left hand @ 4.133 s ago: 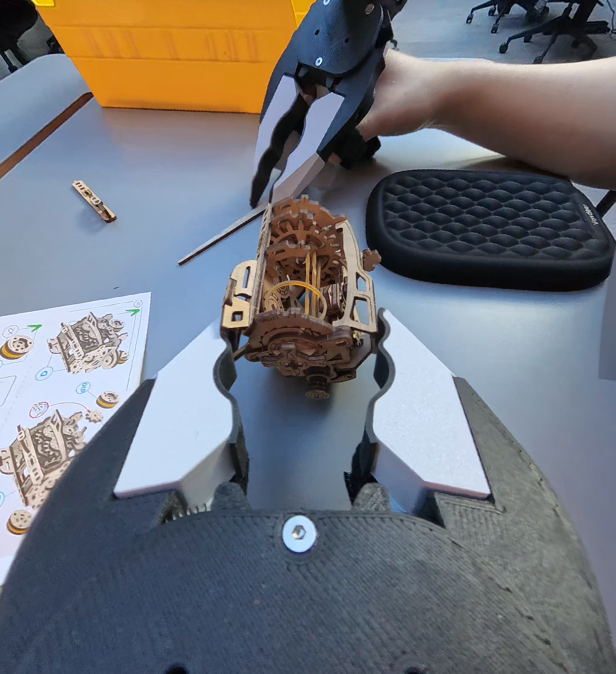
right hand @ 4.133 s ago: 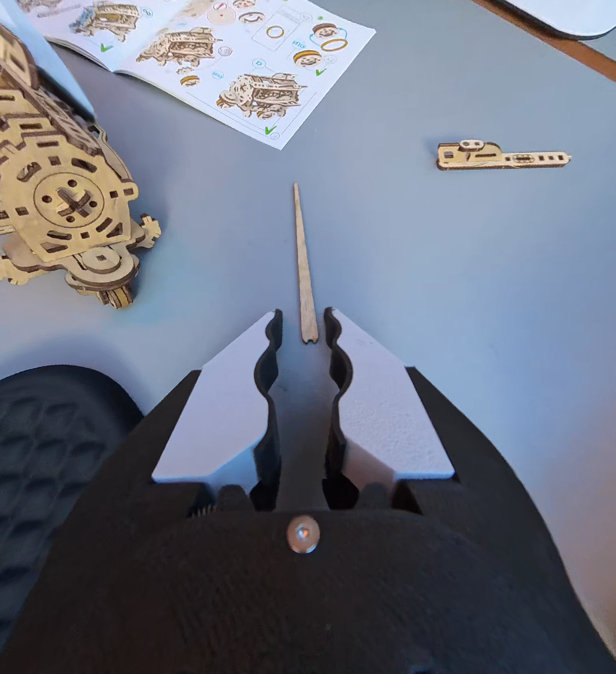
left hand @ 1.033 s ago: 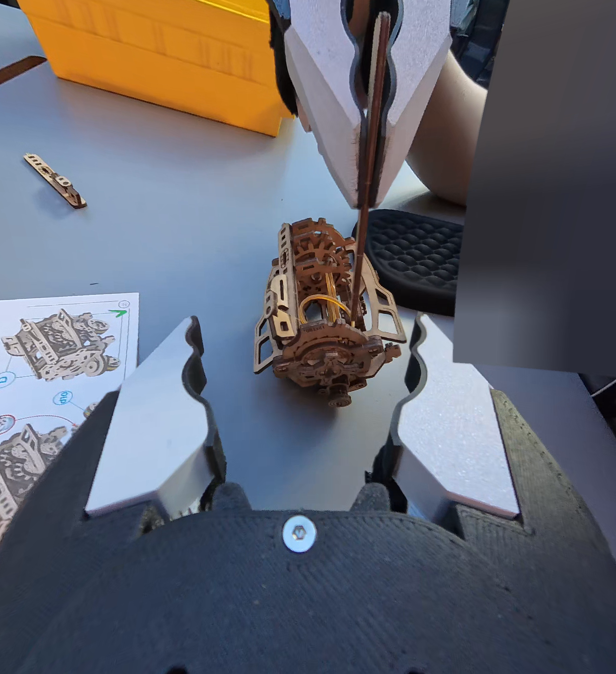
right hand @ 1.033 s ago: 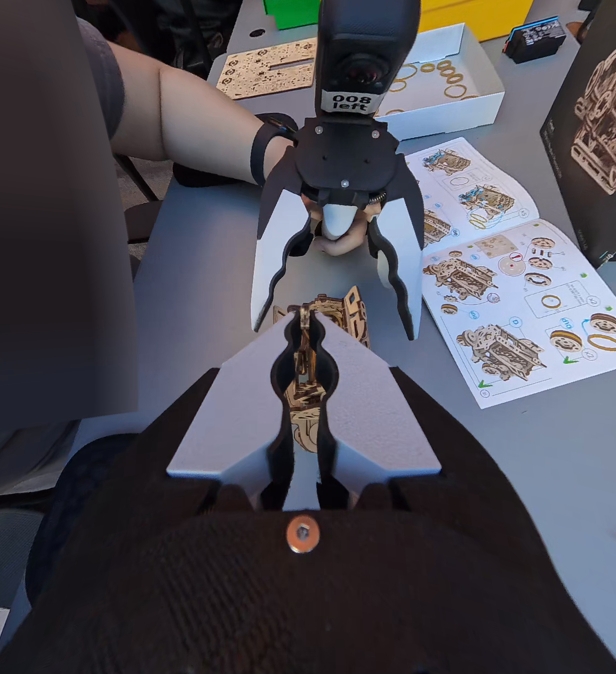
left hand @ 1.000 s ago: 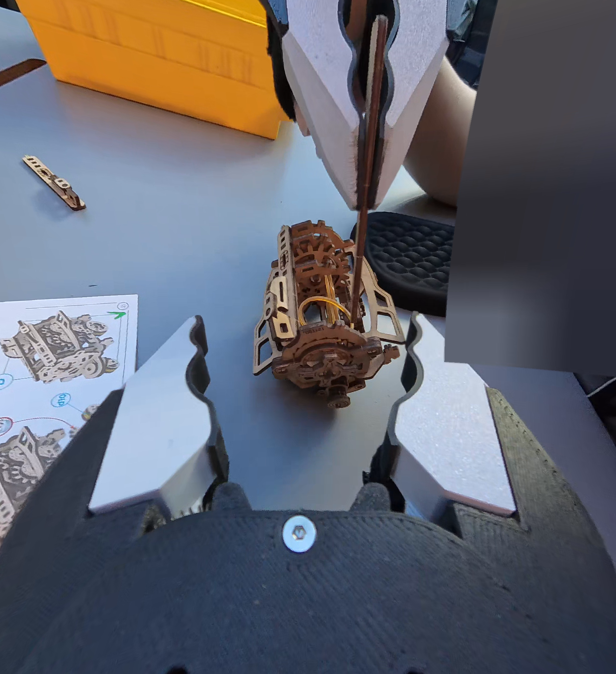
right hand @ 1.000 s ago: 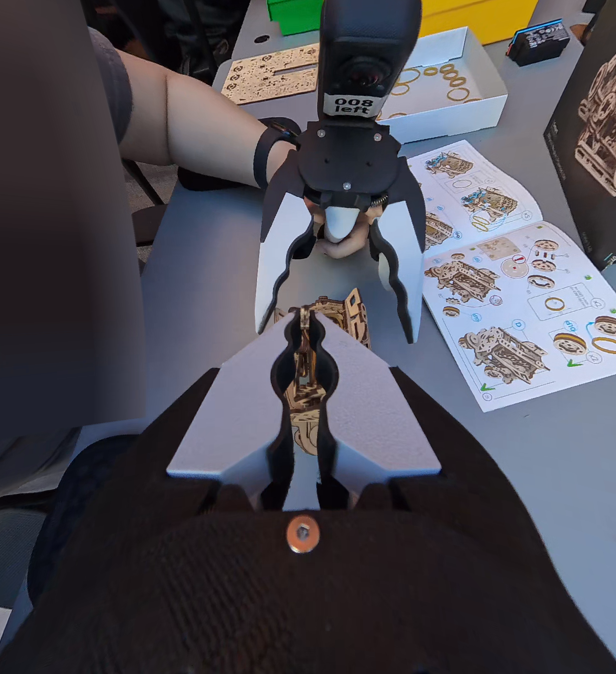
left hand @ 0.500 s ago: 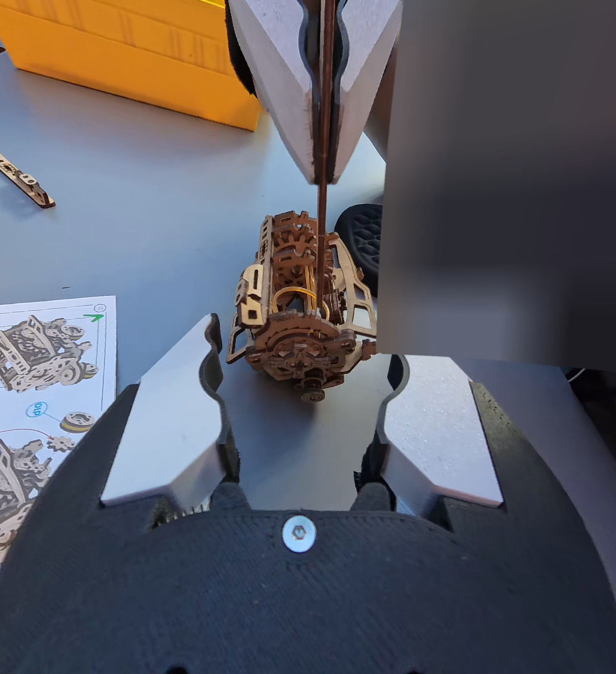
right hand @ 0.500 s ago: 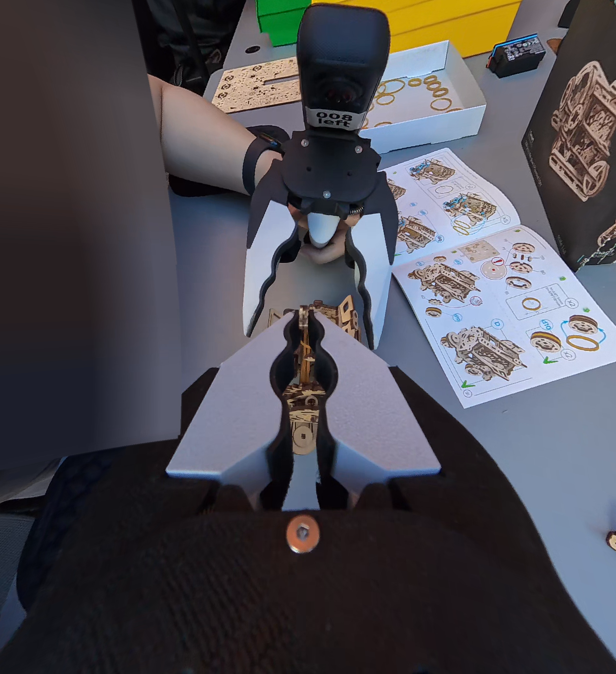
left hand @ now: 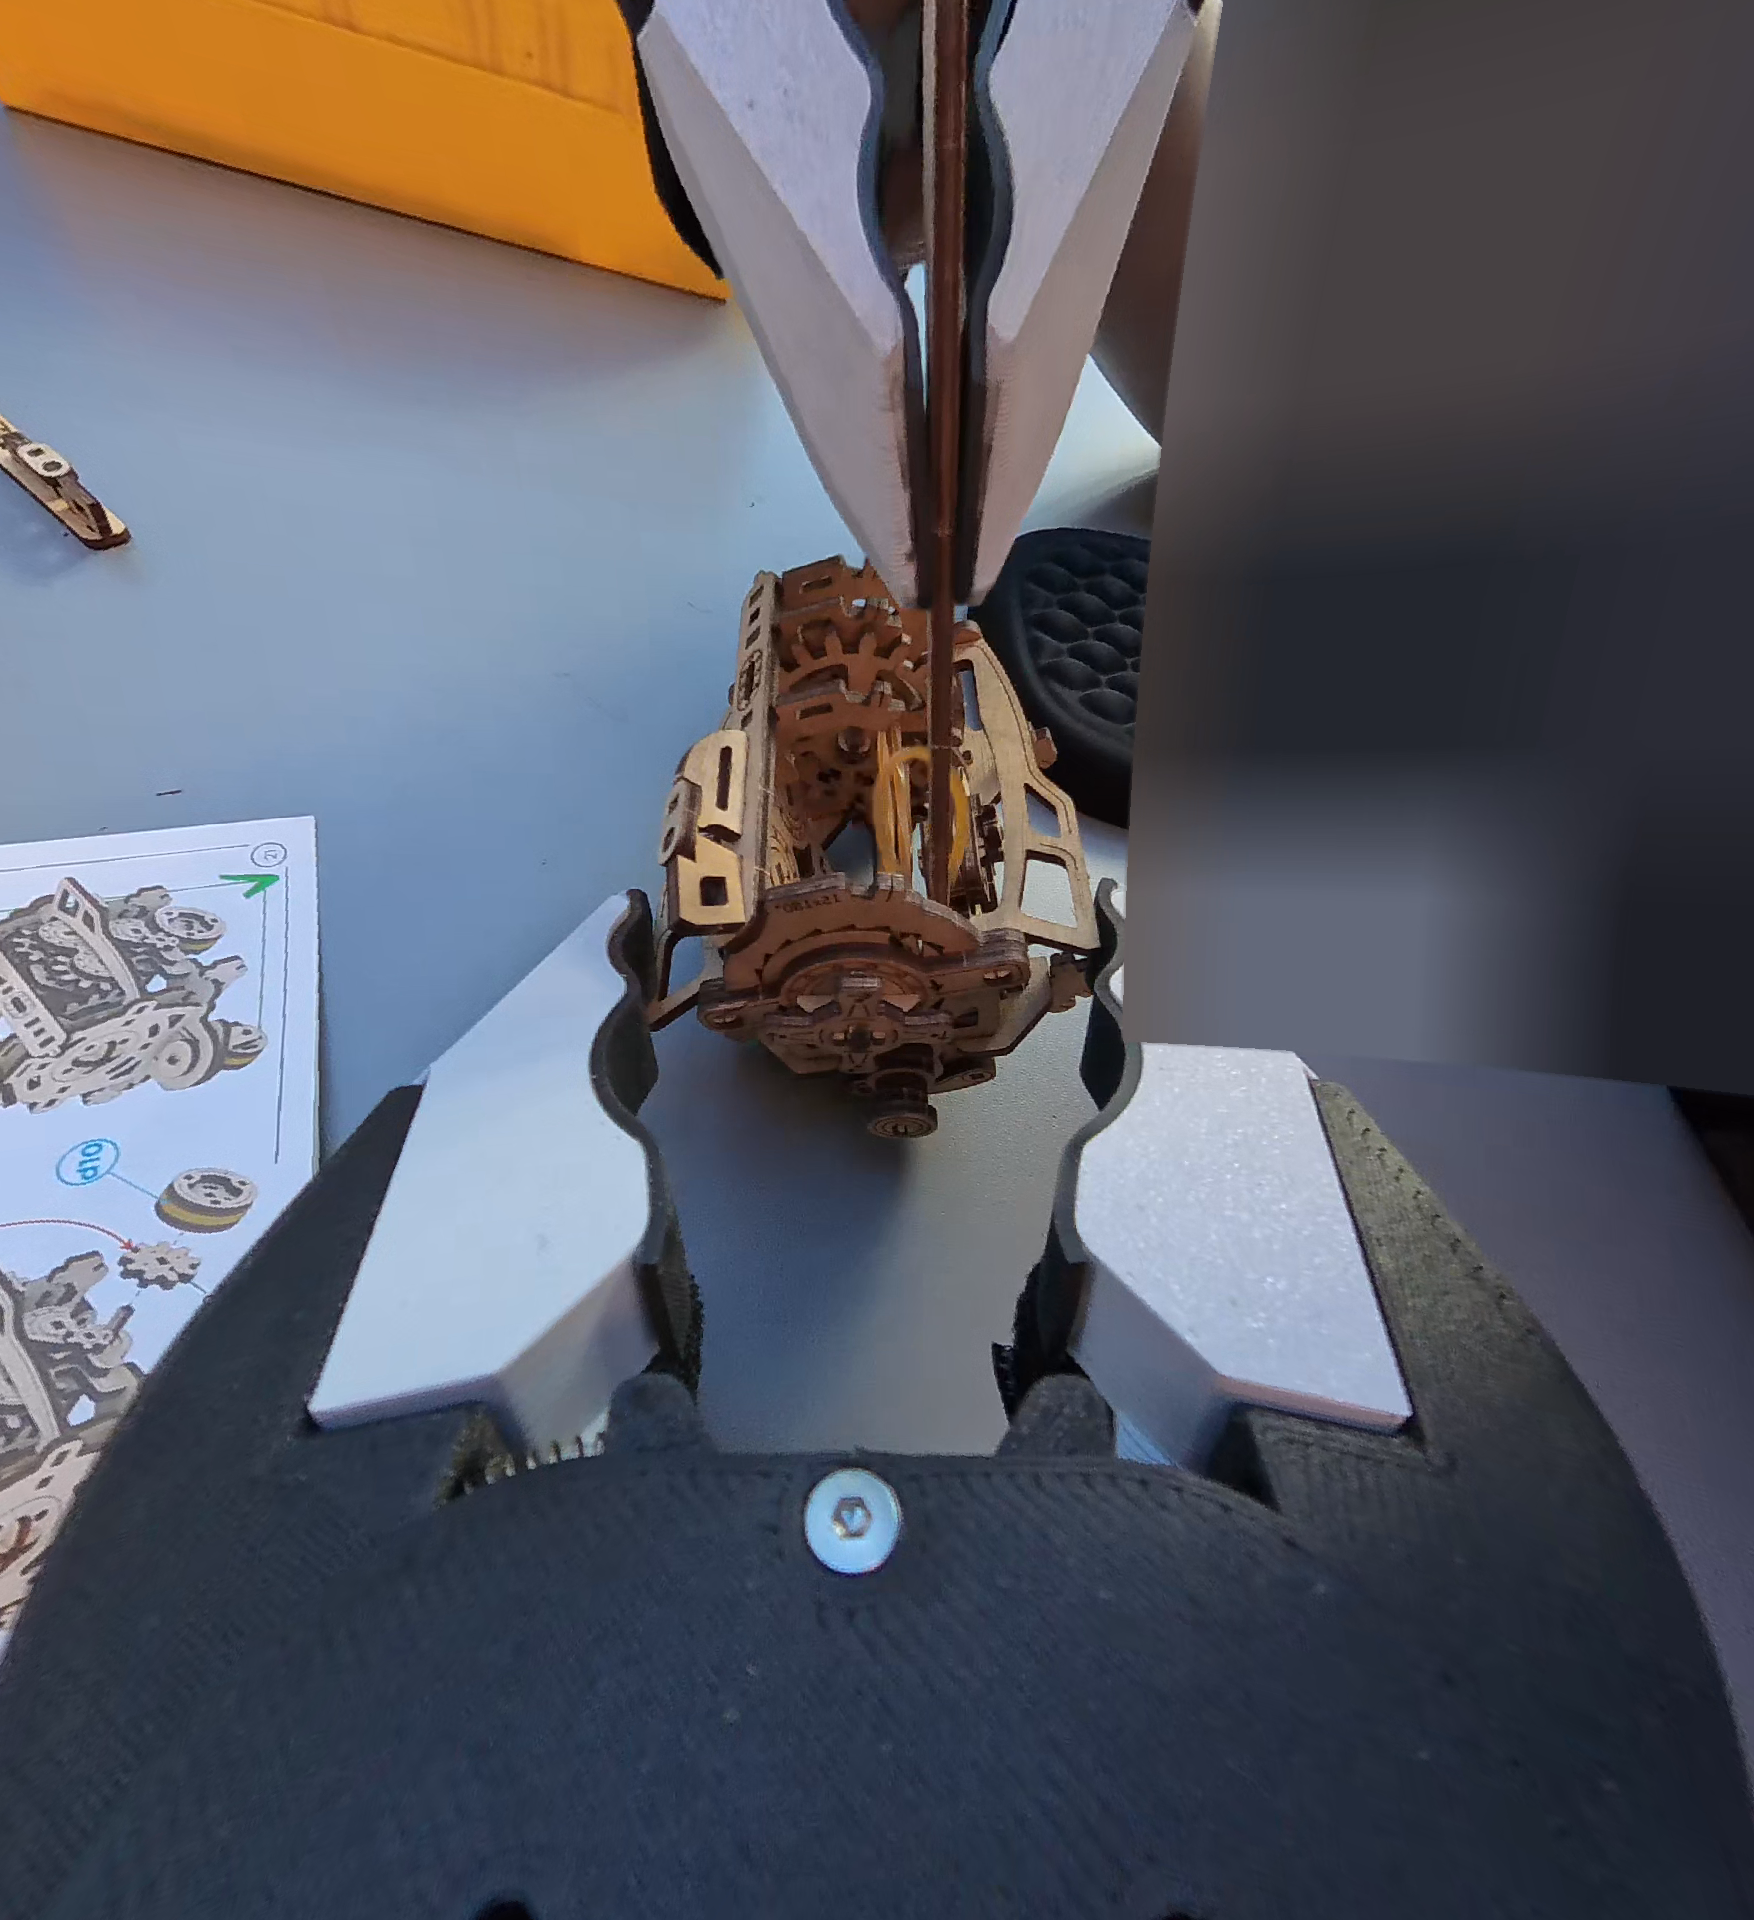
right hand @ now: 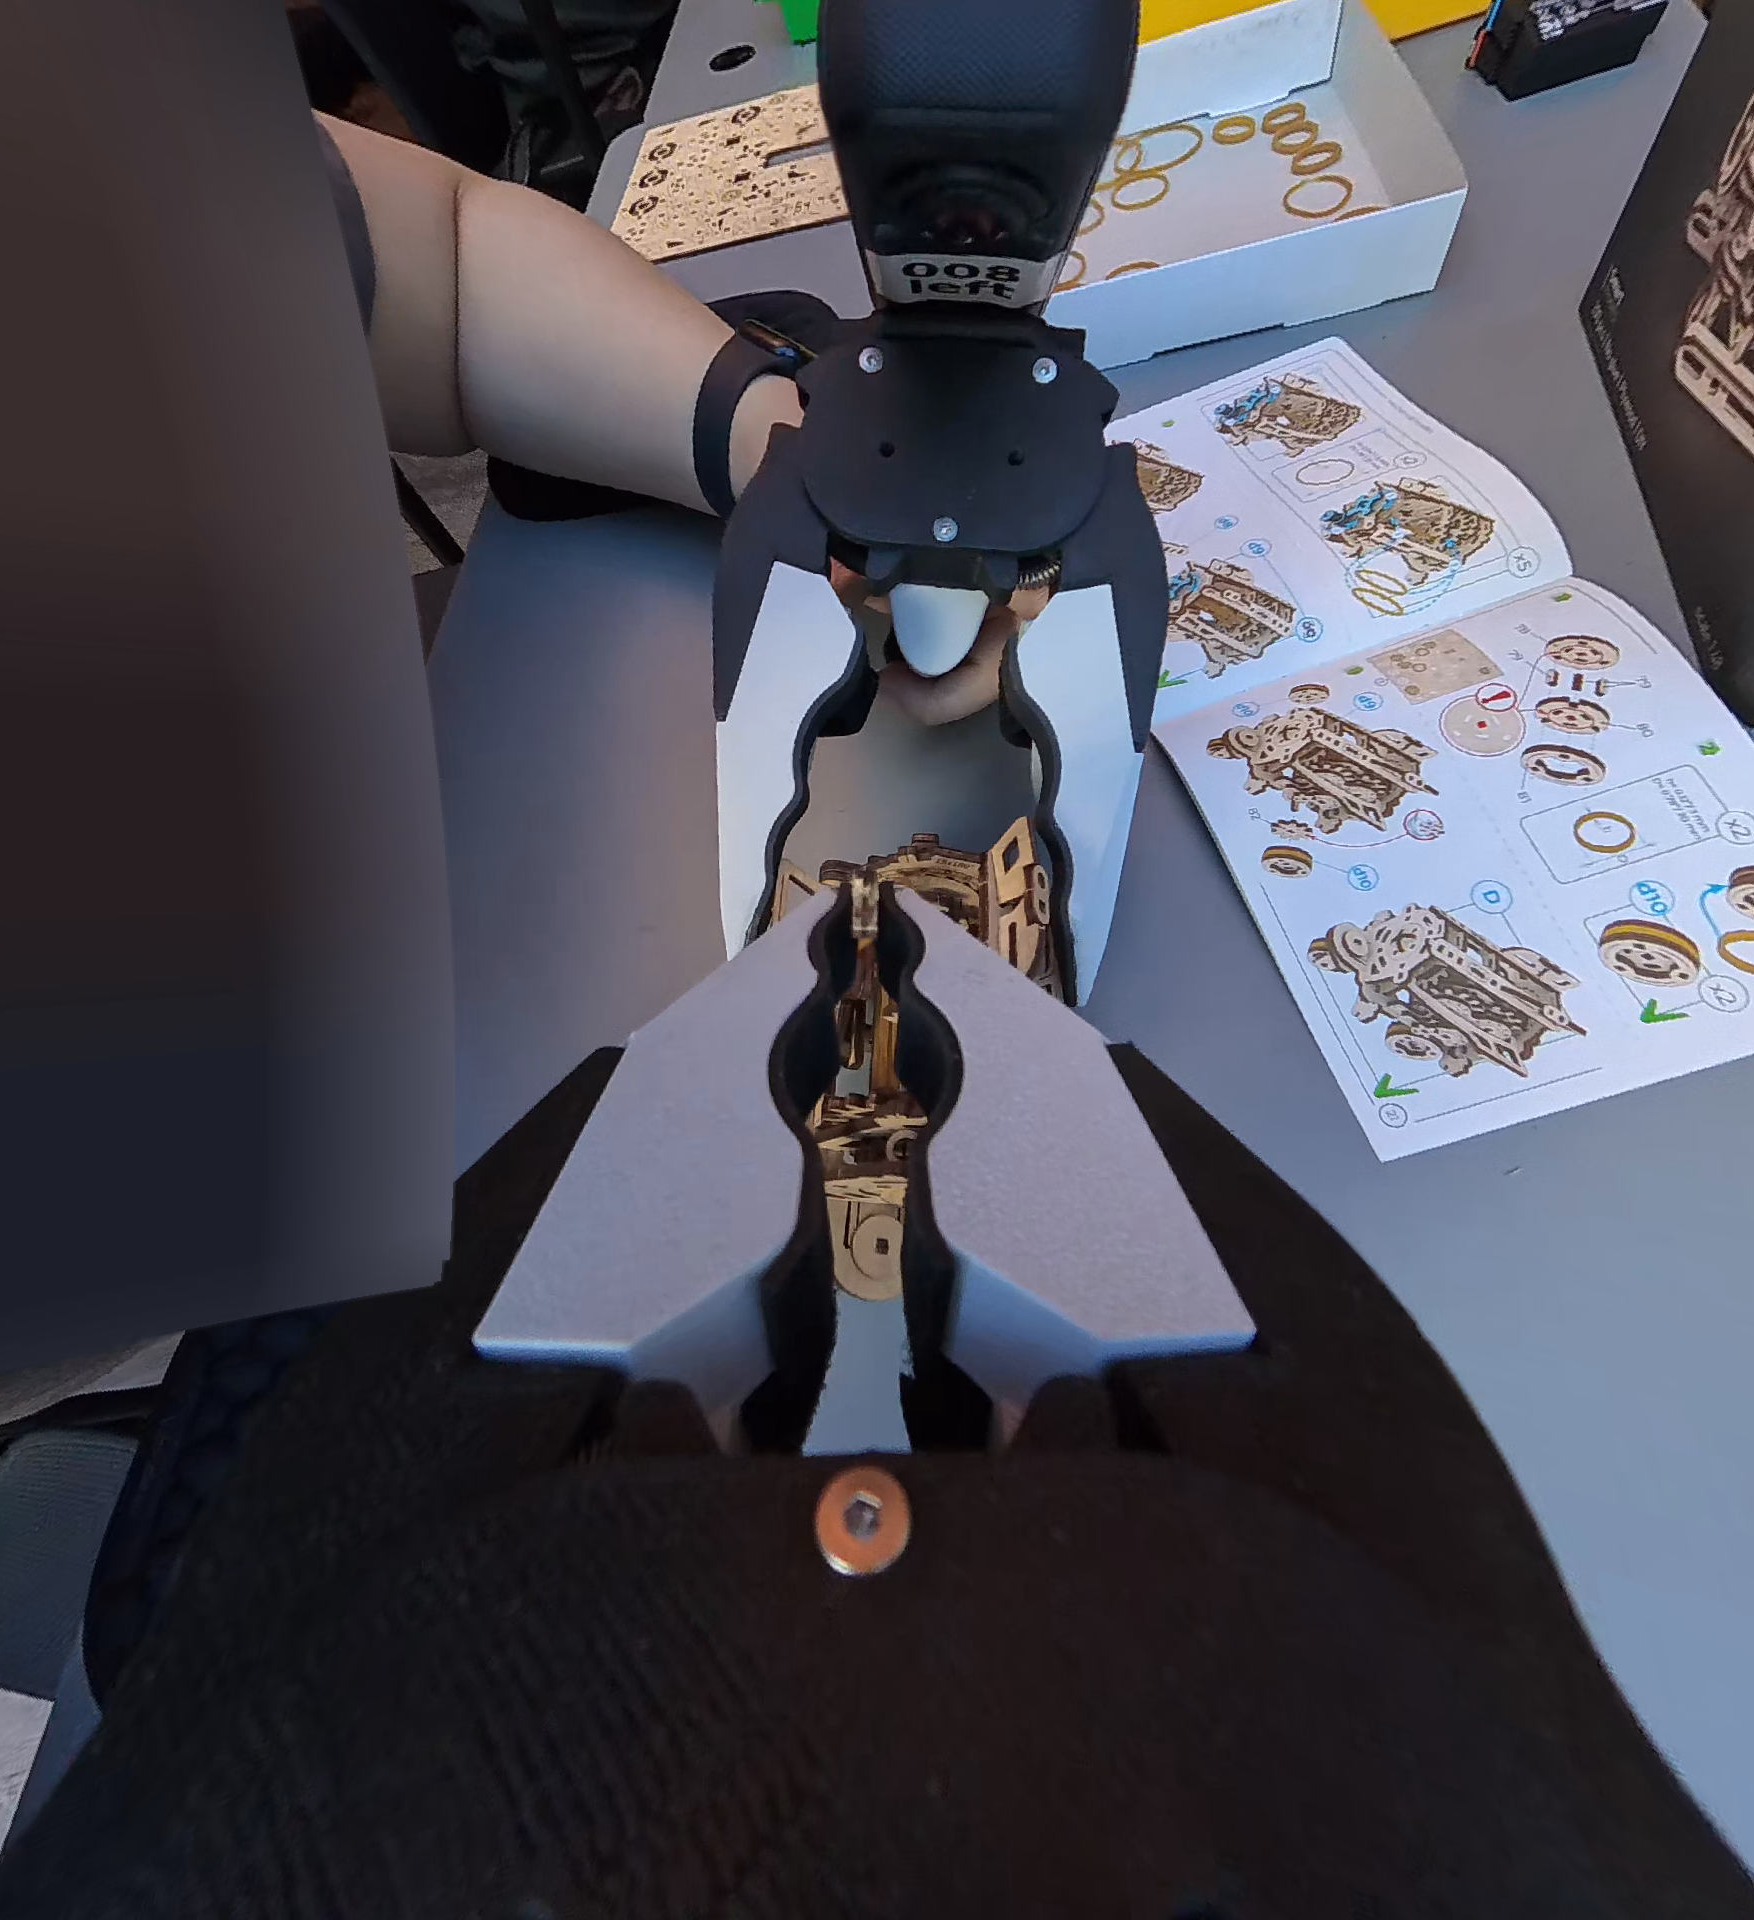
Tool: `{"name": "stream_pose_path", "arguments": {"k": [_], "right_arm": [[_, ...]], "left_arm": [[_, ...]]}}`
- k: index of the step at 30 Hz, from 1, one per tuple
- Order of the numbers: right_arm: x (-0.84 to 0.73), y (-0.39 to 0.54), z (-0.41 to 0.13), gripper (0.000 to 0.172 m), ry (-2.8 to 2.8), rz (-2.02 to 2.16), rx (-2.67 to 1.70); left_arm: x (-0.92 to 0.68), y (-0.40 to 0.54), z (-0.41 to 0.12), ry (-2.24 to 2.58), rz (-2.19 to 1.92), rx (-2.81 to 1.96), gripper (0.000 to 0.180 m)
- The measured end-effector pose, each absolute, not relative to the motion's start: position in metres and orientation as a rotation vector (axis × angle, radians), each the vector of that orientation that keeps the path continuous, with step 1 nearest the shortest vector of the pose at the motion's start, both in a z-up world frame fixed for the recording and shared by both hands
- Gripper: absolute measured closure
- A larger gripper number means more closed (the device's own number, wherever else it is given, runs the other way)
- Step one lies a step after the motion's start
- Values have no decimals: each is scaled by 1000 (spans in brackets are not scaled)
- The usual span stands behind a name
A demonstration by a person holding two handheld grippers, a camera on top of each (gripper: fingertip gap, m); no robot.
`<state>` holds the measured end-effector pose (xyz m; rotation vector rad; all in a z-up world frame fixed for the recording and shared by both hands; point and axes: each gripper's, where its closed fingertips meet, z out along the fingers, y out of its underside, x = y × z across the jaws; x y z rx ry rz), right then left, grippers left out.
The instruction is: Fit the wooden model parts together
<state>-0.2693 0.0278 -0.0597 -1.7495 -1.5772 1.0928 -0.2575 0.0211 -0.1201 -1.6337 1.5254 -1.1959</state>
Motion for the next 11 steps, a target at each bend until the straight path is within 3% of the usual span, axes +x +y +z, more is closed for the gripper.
{"name": "stream_pose_path", "arguments": {"k": [11], "right_arm": [[-270,28,-64,171,-1609,1033,-1739]], "left_arm": [[-257,21,-120,1529,-1198,-1632,99]]}}
